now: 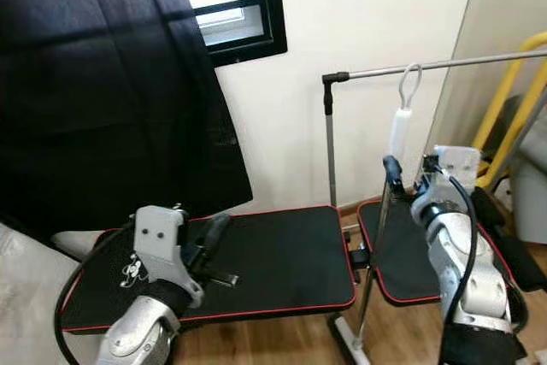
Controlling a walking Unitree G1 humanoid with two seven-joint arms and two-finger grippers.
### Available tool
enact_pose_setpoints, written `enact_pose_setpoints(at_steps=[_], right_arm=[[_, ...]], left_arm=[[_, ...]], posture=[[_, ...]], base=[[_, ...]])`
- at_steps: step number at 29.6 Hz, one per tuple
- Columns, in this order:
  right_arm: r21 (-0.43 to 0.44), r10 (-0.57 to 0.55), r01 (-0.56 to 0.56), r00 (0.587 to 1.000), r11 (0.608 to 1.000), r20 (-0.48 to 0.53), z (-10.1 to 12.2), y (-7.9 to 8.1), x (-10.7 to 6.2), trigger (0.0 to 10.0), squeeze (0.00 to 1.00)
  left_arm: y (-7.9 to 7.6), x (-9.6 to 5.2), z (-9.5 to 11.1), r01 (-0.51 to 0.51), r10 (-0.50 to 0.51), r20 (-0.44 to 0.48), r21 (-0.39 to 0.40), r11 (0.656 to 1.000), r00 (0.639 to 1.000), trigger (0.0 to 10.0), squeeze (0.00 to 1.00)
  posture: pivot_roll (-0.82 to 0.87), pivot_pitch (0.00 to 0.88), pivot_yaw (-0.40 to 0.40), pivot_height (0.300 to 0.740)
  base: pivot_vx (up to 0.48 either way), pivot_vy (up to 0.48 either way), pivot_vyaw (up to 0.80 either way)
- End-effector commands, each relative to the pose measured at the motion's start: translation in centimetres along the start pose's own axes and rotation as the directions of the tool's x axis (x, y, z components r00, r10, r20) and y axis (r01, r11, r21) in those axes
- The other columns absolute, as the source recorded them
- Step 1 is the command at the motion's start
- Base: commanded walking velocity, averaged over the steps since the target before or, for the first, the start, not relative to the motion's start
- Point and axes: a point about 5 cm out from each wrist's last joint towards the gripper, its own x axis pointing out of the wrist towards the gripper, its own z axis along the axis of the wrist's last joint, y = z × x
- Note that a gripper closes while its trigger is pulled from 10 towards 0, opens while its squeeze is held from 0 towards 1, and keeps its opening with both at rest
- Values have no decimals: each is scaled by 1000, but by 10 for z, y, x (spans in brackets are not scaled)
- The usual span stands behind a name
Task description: Sweep floor
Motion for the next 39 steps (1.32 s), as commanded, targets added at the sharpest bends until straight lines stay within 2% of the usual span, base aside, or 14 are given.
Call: enact_pose_setpoints(at_steps=[1,7,13,20,26,32,35,39], right_arm=[[-8,-2,2,1000,1000,8,2,1,3,10000,0],[-58,37,-37,999,998,5,4,3,12,10000,0],[-61,88,-87,996,994,13,5,12,14,10000,0],[-60,88,-87,996,994,12,3,12,16,10000,0],[-58,80,-79,996,995,27,5,17,31,10000,0],[-47,55,-55,998,997,19,1,18,39,10000,0],[-66,57,-57,998,996,-8,-6,26,51,10000,0],[-79,53,-55,998,995,-32,-10,33,62,10000,0]], left_arm=[[-6,-3,2,95,-95,2,-1,995,995,10000,0],[-11,-6,4,129,-129,2,-7,992,992,10000,0],[-12,-6,5,140,-140,0,1,990,990,10000,0],[-12,-6,5,140,-140,0,4,990,990,10000,0],[-12,-6,6,141,-141,-1,8,990,990,10000,0],[-22,-8,7,243,-243,-6,56,968,970,10000,0],[-35,-12,7,362,-360,-35,126,924,932,10000,0],[-36,-13,7,375,-373,-39,120,919,927,10000,0]], posture=[[-73,100,7,740],[-68,111,5,740],[-55,115,8,740],[-54,113,14,740],[-46,114,16,740],[-47,118,22,740],[-35,127,32,740],[-28,135,38,740]], base=[[0,0,0],[0,0,0],[0,0,0],[0,0,0],[0,0,0],[0,0,0],[0,0,0],[0,0,0]])
